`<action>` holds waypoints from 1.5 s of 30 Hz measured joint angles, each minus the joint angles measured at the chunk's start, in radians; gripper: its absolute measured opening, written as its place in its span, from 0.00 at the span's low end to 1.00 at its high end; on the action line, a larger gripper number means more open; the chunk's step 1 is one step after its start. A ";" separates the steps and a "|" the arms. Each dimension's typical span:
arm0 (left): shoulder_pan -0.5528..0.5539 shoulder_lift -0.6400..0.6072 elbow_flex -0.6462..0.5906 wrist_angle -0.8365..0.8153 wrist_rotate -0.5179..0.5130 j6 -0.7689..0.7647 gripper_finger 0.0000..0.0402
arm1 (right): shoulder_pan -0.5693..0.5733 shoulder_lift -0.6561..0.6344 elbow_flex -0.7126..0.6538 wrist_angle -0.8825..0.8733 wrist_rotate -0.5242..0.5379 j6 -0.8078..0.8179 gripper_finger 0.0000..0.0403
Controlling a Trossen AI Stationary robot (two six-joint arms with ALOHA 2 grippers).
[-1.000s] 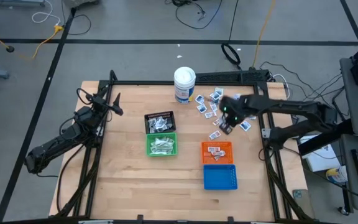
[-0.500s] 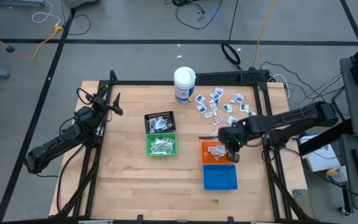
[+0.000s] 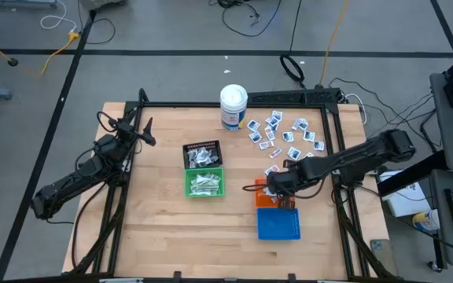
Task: Pick & Place First Aid Supplies
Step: Put the orange pad into the orange bin
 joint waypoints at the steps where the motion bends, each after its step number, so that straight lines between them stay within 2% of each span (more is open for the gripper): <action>1: 0.000 0.000 0.000 0.000 0.000 0.000 0.81 | 0.000 0.008 0.000 0.000 0.000 -0.008 0.00; 6: 0.000 0.000 0.000 0.000 0.000 0.000 0.78 | 0.000 0.021 0.000 0.003 0.003 -0.039 0.01; 9: 0.000 0.000 0.000 0.000 0.000 0.000 0.77 | 0.000 0.020 0.000 0.003 0.003 -0.074 0.05; 15: 0.000 0.000 0.000 0.000 0.000 0.000 0.77 | 0.000 0.017 0.000 0.005 0.002 -0.084 0.27; 18: 0.000 0.000 0.000 0.000 0.000 0.000 0.78 | -0.001 -0.015 0.000 0.007 0.042 -0.072 0.39; 23: 0.000 0.000 0.000 0.000 0.000 0.000 0.81 | -0.032 -0.071 0.000 0.003 0.104 0.078 0.51; 27: 0.000 0.000 0.000 0.000 0.000 0.000 0.82 | -0.084 -0.096 0.000 -0.002 0.106 0.320 0.53; 33: 0.000 0.000 0.000 0.000 0.000 0.000 0.78 | -0.165 -0.119 0.000 -0.002 0.116 0.612 0.51; 37: 0.000 0.000 0.000 0.000 0.000 0.000 0.77 | -0.203 -0.128 0.000 -0.002 0.165 0.803 0.50; 41: 0.000 0.000 0.000 0.000 0.000 0.000 0.76 | -0.255 -0.128 0.000 -0.010 0.236 0.870 0.50; 45: 0.000 0.000 0.000 0.000 0.000 0.000 0.78 | -0.371 -0.139 0.000 -0.011 0.243 0.822 0.50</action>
